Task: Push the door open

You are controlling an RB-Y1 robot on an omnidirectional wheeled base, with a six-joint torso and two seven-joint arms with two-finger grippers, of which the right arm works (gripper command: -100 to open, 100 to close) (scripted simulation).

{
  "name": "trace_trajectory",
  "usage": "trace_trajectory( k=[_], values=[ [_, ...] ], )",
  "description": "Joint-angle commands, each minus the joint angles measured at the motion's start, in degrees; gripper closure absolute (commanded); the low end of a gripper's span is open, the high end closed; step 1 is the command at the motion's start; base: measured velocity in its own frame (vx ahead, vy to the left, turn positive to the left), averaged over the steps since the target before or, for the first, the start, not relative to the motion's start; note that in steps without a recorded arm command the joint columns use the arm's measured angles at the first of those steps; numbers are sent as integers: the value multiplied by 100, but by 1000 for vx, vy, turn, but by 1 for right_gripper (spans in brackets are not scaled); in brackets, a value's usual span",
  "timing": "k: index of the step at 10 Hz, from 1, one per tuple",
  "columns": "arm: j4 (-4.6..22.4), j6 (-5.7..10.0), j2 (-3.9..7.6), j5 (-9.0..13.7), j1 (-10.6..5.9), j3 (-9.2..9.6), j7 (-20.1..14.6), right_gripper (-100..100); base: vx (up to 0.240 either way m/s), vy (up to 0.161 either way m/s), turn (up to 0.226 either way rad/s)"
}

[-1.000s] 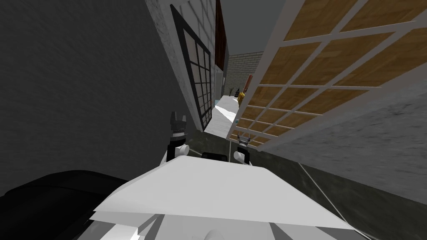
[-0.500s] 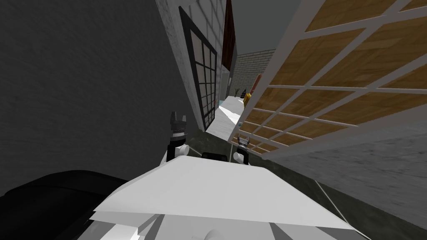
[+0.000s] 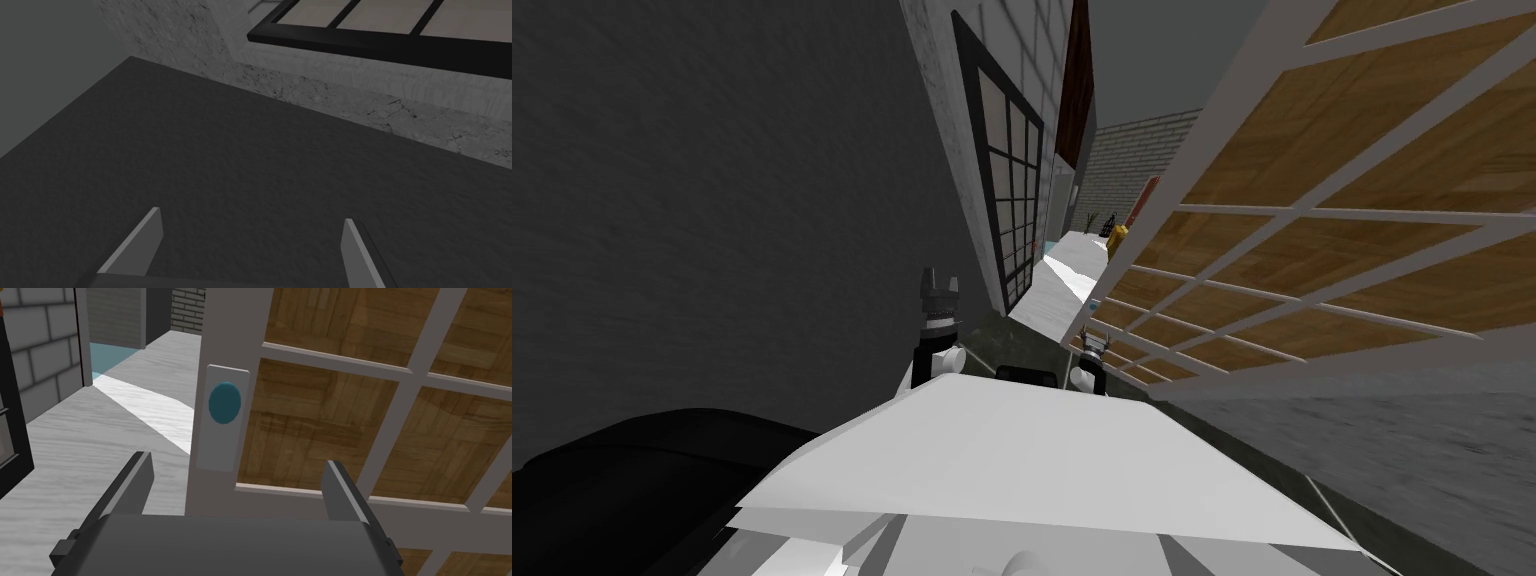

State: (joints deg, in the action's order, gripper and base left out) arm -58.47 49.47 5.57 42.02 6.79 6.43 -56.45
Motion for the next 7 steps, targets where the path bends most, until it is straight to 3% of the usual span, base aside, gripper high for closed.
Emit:
trace_trajectory(
  k=[1,7],
  values=[
    [200,56,11,91,-73,7,-149,-100,44,-60,126],
    [805,226,-9,414,-256,47,-596,-100,49,-64,136]
  ],
)
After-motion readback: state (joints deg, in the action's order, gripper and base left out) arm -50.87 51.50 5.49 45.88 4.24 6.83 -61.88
